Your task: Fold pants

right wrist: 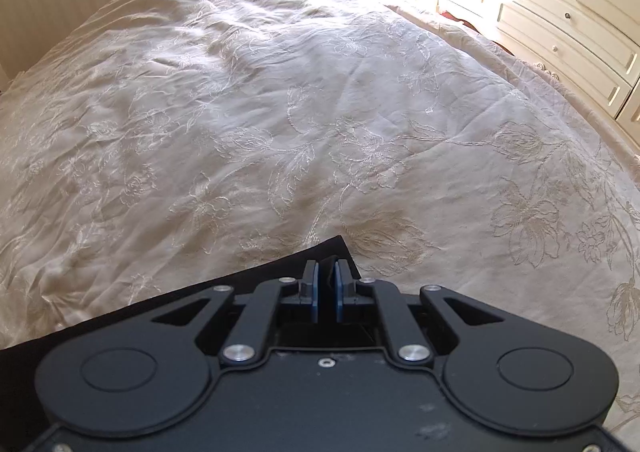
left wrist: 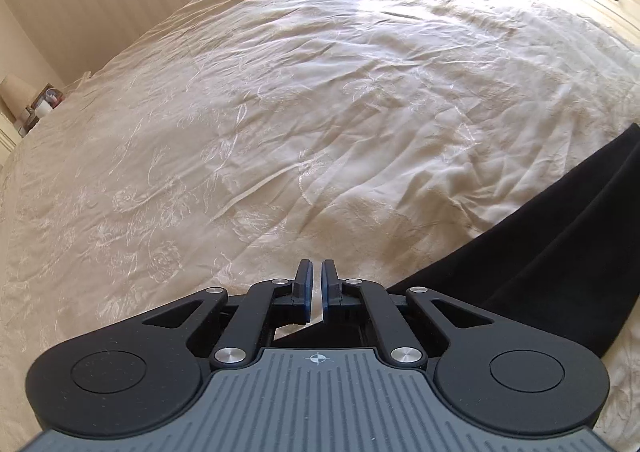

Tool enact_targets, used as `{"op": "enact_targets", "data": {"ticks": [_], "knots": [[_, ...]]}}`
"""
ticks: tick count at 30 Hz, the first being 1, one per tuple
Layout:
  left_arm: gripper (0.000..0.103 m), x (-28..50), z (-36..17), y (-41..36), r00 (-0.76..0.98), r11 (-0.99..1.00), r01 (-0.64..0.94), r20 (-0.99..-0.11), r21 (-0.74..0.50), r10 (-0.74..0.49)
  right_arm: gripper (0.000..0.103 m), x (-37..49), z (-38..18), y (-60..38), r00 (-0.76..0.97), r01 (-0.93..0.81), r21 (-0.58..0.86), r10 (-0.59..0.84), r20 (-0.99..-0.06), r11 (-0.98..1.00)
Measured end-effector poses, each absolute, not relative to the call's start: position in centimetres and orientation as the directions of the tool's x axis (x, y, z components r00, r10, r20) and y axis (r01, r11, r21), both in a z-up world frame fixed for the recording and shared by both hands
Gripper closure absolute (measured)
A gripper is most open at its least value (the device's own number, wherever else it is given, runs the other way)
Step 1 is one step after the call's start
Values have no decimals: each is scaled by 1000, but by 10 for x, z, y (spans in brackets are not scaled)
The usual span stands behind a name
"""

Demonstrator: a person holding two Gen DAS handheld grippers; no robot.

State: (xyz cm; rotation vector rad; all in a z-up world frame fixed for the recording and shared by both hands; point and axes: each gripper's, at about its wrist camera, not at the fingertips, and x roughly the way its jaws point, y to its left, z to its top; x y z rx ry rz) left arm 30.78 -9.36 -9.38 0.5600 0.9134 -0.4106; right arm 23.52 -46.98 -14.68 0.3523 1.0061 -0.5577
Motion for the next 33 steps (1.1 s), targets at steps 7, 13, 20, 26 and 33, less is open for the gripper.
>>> {"op": "enact_targets", "data": {"ticks": [7,13,20,26,33], "knots": [[97,283,-112,-79,471,803,544,-881,245,-50,94,238,-169,-473,361,589,-11,-276,-891,808],[96,253,-109,-34,428,873,434,-904,221,16,94,239,-170,-469,363,573,-29,-285,-887,819],[92,229,-103,6,434,848,429,-894,313,111,93,235,-162,-468,391,564,-2,-269,-880,825],[92,221,-88,24,451,867,368,-880,334,148,84,227,-152,-464,404,585,-17,-310,-860,811],[92,196,-78,37,469,894,292,-865,341,178,79,221,-122,-414,522,435,15,-238,-819,900]]}}
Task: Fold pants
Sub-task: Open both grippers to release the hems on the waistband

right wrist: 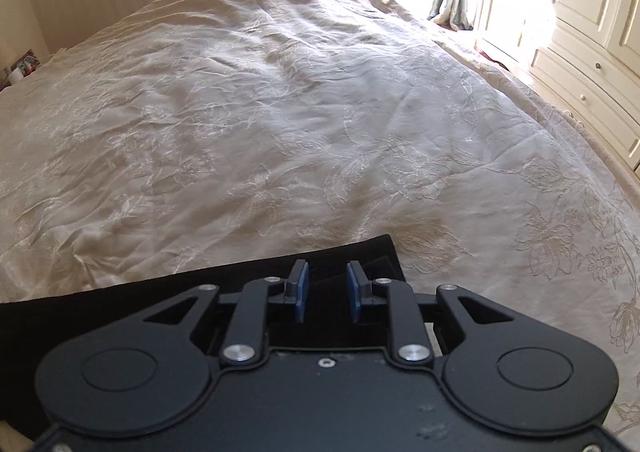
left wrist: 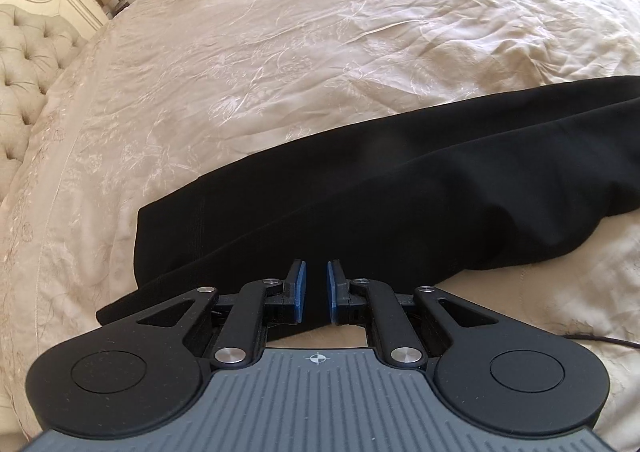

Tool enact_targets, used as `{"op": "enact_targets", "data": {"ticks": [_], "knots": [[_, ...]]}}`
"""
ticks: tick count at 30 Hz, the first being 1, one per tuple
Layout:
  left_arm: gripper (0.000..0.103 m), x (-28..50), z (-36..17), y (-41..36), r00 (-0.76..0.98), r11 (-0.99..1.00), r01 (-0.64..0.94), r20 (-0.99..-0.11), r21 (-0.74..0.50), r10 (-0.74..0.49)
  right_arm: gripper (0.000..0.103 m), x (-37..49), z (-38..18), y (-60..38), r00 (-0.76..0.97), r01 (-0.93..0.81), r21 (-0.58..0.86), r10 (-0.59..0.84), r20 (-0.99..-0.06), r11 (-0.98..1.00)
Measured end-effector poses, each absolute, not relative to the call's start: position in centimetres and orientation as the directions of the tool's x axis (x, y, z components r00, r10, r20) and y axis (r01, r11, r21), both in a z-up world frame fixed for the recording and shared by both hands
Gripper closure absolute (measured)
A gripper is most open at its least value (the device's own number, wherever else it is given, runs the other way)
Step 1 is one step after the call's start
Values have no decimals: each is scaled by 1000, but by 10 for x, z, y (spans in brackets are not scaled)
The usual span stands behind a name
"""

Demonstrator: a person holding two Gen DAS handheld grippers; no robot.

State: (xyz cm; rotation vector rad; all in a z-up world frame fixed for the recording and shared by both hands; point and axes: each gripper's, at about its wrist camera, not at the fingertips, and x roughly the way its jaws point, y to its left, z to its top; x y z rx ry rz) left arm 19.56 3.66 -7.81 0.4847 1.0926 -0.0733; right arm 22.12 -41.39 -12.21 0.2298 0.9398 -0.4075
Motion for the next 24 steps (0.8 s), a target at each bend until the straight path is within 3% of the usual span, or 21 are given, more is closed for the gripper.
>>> {"op": "enact_targets", "data": {"ticks": [4,7,8,14,24], "knots": [[91,178,-72,54,485,905,248,-853,345,192,77,224,-117,-362,561,283,68,-108,-821,957],[74,172,-68,73,503,910,232,-843,343,189,74,226,-114,-317,563,176,118,-2,-826,977],[72,171,-67,80,511,910,230,-838,346,190,73,225,-113,-300,563,147,133,28,-826,980],[72,180,-61,143,552,924,187,-813,334,182,70,226,-106,-209,550,40,168,119,-827,985],[70,210,-73,270,566,919,220,-810,326,152,68,235,-113,-93,515,55,178,125,-848,982]]}}
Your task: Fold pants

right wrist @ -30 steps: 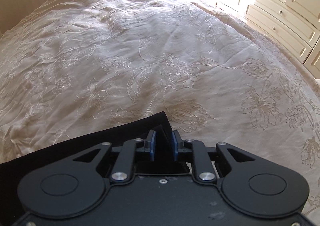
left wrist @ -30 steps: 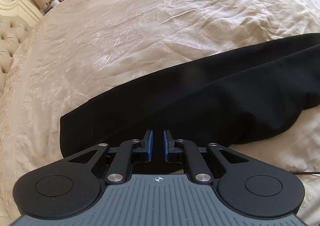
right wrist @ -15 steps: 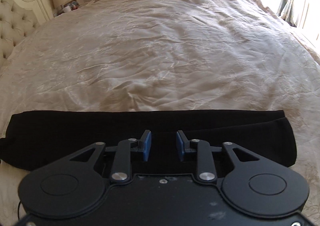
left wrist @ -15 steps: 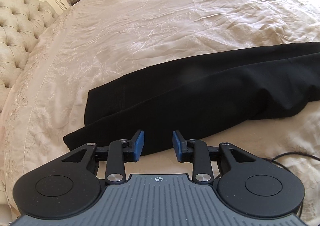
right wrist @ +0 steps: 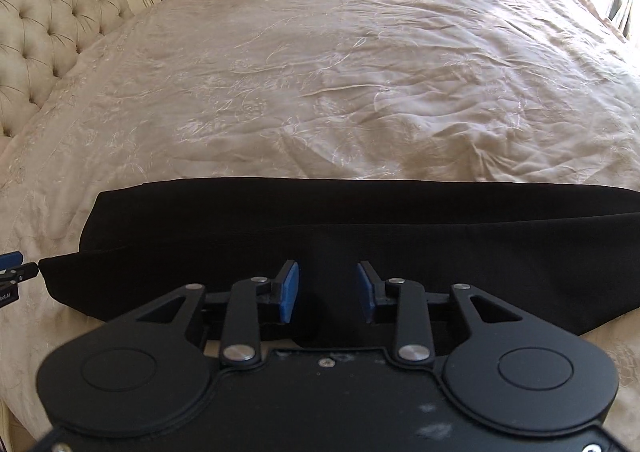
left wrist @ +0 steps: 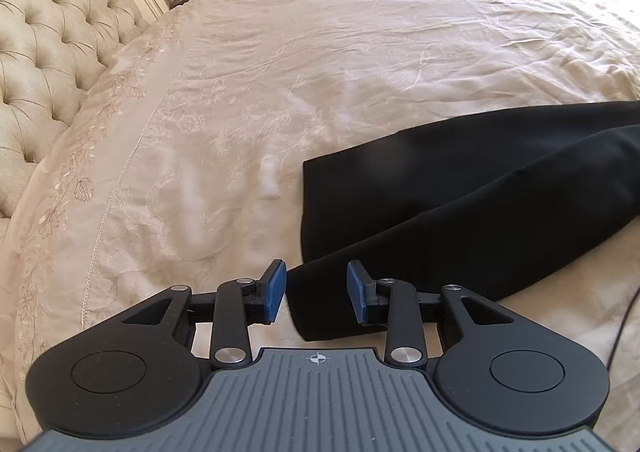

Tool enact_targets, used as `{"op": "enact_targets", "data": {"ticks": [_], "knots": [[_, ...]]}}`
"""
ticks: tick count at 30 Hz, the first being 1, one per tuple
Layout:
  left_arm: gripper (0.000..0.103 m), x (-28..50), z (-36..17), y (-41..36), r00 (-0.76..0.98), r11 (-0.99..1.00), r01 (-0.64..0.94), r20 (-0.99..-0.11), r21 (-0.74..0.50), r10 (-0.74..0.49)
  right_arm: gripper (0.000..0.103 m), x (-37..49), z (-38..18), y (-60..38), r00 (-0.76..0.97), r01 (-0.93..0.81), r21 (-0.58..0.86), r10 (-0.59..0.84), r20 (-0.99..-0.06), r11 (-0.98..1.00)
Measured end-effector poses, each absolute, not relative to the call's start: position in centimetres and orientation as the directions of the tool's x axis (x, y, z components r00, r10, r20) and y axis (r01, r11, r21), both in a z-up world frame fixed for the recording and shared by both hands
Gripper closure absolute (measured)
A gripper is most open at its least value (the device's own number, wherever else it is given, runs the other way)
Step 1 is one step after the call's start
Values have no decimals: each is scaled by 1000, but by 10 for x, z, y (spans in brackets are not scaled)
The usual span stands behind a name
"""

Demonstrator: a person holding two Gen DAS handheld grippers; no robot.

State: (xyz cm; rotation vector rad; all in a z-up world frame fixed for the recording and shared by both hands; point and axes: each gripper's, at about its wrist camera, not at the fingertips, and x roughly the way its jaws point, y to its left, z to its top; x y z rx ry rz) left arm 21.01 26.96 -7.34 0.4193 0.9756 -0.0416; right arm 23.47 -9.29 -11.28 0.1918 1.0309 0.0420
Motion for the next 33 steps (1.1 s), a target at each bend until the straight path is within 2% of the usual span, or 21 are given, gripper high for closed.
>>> {"op": "enact_targets", "data": {"ticks": [4,7,11,13,15,16,17,19,25,33], "knots": [[67,221,-83,302,537,937,236,-838,256,93,68,237,-113,-60,501,50,168,121,-857,984],[63,230,-96,321,477,955,267,-879,127,-16,67,239,-113,-46,497,38,158,119,-860,987],[62,242,-115,325,412,956,292,-904,8,-118,67,237,-109,-33,491,11,140,117,-863,990],[58,247,-121,323,405,958,288,-905,-12,-133,66,241,-109,-30,487,-11,127,116,-866,992],[59,250,-124,321,418,961,278,-899,-11,-131,66,244,-110,-25,482,-47,110,119,-868,993],[70,251,-124,320,432,963,270,-893,-4,-124,66,245,-111,-24,480,-66,97,117,-870,993],[88,254,-125,320,447,967,255,-890,28,-92,65,247,-112,-22,478,-83,84,114,-871,993],[94,258,-120,323,463,969,247,-882,33,-88,65,251,-114,-20,471,-113,64,110,-875,992],[98,266,-105,322,498,963,269,-858,15,-125,63,269,-122,-15,463,-209,45,139,-875,977],[98,264,-115,320,487,968,248,-868,25,-102,60,308,-143,1,385,-605,-18,273,-882,796]]}}
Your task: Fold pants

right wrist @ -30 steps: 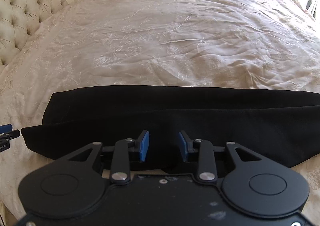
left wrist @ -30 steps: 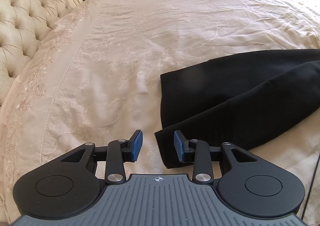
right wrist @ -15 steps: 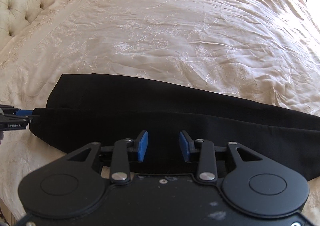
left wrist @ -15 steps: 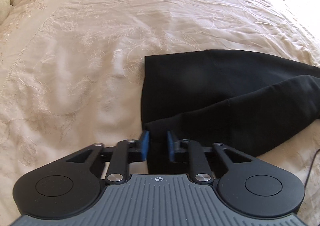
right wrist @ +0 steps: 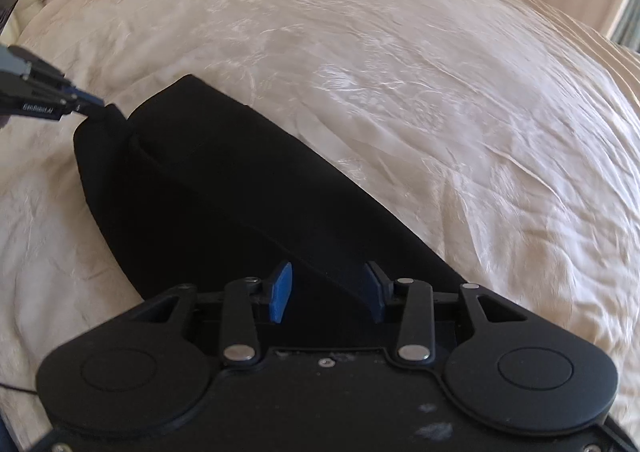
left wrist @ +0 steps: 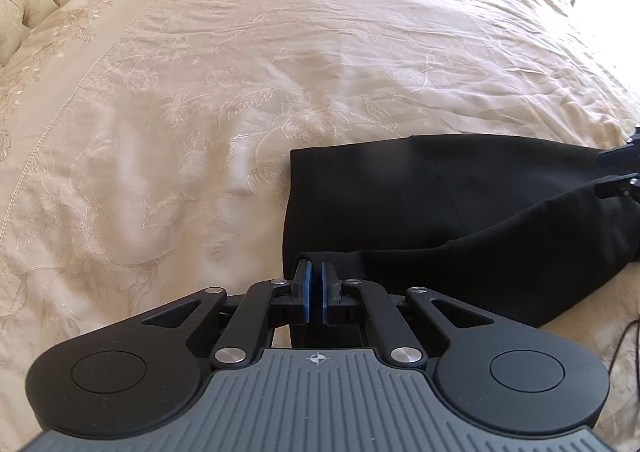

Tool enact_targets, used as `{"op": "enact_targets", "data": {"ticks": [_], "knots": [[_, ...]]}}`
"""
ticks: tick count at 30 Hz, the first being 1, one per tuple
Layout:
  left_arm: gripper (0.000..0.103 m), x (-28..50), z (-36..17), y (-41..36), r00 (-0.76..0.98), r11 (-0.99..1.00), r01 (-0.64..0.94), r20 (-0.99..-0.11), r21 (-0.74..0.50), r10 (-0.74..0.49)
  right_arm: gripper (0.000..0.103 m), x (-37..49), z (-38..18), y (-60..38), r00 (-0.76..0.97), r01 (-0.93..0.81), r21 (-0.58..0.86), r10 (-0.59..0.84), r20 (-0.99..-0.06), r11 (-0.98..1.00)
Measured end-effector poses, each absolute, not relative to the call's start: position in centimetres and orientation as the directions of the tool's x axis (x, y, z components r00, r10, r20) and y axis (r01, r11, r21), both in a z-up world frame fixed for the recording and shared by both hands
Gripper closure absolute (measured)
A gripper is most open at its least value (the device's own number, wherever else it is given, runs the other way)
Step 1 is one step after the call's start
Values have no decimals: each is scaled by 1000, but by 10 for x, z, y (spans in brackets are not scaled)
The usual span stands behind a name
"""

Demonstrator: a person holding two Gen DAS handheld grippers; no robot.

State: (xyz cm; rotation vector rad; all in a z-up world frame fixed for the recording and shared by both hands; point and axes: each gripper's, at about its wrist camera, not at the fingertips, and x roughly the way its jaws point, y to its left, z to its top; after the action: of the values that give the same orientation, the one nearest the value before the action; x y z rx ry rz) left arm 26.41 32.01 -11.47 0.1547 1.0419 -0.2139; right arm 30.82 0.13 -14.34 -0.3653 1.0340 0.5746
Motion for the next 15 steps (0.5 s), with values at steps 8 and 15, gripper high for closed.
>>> {"op": "enact_targets", "data": {"ticks": [8,15], "knots": [[98,265,-115,319,485,978,206,-871,26,-79,60,344,-166,14,153,-781,120,374,-915,613],[98,266,-115,318,491,981,191,-868,28,-71,100,346,-163,7,67,-728,238,413,-908,643]]}}
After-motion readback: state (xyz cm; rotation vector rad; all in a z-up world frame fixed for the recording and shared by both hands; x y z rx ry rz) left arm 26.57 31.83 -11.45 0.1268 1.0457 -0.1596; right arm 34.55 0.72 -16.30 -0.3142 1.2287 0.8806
